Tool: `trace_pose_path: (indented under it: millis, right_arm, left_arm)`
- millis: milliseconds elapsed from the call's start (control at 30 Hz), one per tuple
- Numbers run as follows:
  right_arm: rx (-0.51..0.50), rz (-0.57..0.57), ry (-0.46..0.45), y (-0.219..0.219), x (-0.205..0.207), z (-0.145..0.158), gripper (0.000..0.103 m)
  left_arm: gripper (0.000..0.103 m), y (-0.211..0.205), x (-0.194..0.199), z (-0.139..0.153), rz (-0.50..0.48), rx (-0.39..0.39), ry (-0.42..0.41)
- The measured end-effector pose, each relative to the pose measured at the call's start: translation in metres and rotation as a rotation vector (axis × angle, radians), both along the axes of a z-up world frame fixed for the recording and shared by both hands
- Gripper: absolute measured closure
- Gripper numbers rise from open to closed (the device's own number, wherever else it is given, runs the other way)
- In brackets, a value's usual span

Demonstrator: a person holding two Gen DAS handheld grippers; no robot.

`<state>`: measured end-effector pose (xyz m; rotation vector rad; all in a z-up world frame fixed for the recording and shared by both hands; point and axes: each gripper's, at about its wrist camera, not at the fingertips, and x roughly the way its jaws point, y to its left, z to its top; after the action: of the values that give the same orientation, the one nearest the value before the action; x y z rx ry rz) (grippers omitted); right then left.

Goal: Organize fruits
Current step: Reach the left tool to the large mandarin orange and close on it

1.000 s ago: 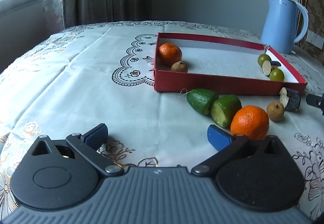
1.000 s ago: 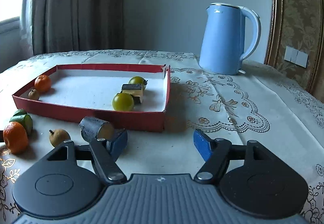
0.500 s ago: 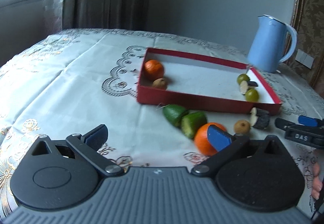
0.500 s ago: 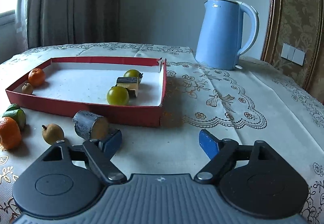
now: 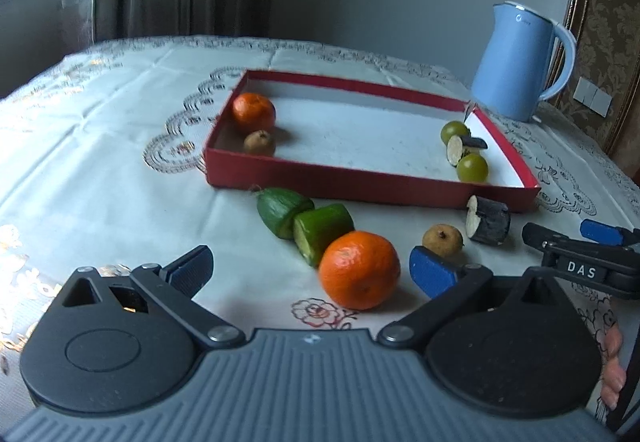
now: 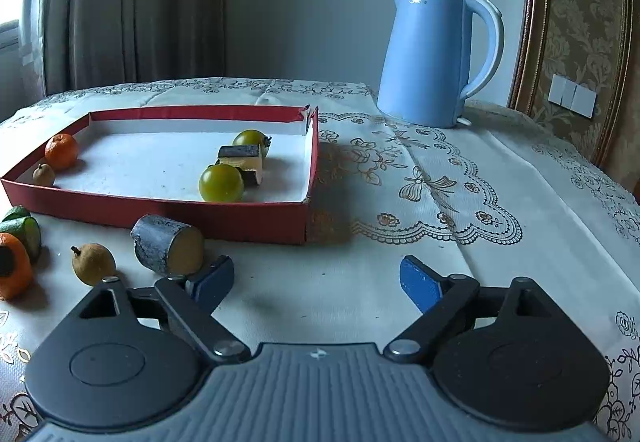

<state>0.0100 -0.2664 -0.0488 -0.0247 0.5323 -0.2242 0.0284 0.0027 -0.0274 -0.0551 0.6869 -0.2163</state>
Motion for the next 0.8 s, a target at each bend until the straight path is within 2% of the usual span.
trace_pose_path:
  millis: [167,300,433,800]
  right_arm:
    - [0.006,-0.001,0.001,-0.001,0.0,0.0,0.01]
    - [0.007,0.0,0.001,-0.001,0.0,0.0,0.009]
    - [0.007,-0.003,0.009,-0.001,0.001,0.0,0.003]
    - [0.013,-0.011,0.015,-0.003,0.002,-0.001,0.003]
  left_arm:
    - [0.0,-0.004,0.007,-0.009,0.025,0.01,0.037]
    - [0.0,-0.008,0.006,-0.011,0.031,0.038,0.025]
    - [0.0,-0.011,0.007,-0.013,0.037,0.057,0.017]
    - [0.014,-0.018,0.001,-0.014,0.019,0.09,-0.018]
